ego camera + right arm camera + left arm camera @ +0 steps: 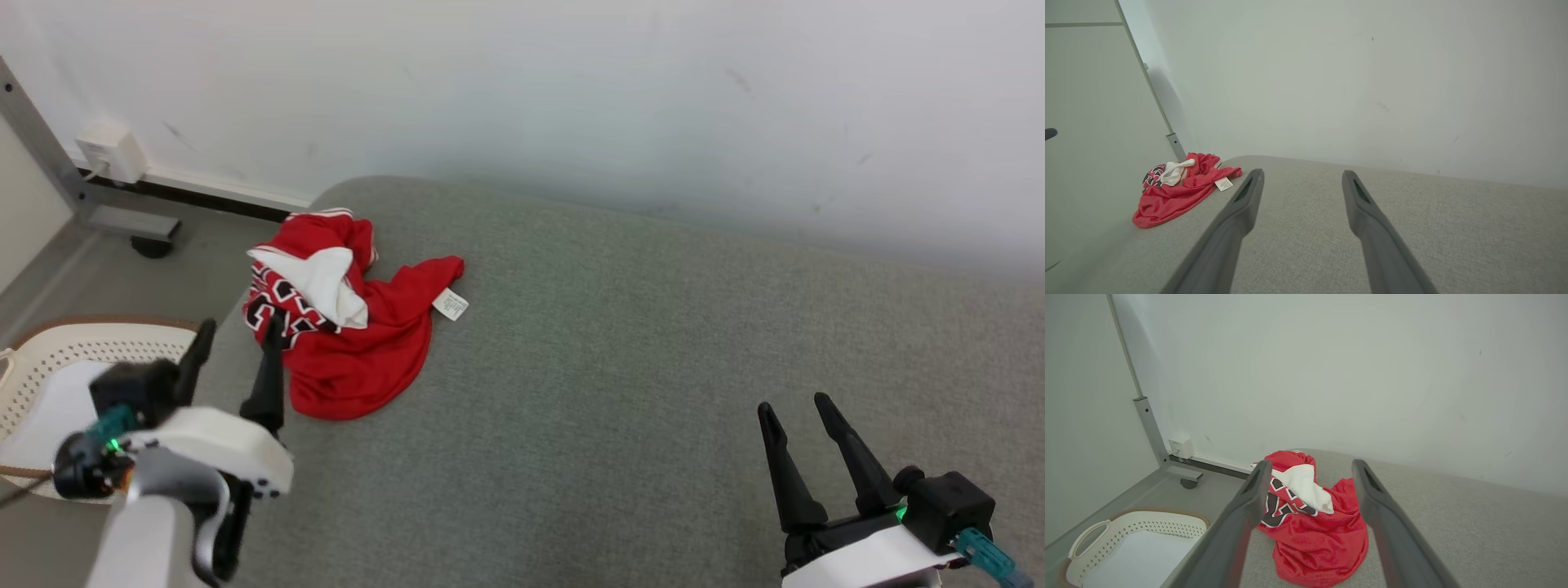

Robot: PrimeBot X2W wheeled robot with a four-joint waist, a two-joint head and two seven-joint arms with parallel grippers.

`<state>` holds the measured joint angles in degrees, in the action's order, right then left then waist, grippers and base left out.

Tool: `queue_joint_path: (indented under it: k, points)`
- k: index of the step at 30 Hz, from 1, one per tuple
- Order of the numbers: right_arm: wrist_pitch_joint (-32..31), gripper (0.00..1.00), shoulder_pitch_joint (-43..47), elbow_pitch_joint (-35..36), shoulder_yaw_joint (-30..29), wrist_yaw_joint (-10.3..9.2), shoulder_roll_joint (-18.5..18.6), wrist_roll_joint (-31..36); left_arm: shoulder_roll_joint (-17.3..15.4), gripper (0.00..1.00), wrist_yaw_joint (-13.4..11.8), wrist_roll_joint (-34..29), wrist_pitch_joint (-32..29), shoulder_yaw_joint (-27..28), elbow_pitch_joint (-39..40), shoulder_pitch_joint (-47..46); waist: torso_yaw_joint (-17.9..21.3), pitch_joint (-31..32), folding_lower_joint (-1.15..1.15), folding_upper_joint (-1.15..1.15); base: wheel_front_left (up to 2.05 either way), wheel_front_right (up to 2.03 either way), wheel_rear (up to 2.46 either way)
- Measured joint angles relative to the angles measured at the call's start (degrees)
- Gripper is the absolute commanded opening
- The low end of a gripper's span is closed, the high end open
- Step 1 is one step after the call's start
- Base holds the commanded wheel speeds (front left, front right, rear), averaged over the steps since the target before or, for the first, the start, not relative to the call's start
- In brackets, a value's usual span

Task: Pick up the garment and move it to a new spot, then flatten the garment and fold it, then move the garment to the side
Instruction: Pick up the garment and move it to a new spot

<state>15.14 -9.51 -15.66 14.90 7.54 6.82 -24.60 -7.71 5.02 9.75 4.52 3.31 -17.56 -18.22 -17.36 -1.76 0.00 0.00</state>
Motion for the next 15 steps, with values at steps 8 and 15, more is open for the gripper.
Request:
queue_joint_path:
  k: [8, 15]
  points:
    - [0.0, 1.00, -3.7, 0.8, -0.1, 0.00, 0.1, 0.5, -6.4, 1.00, 0.8, 3.6, -10.9, 2.8, -5.4, -12.3, 5.0, -5.3, 0.00, 0.00, 0.00, 0.00, 0.00]
    - [0.0, 1.00, -6.2, 1.5, -0.4, 0.00, 0.1, 0.9, -12.3, 1.00, 0.0, 6.6, -16.1, 7.1, -16.7, -18.8, 11.1, -9.9, 0.01, 0.00, 0.00, 0.00, 0.00]
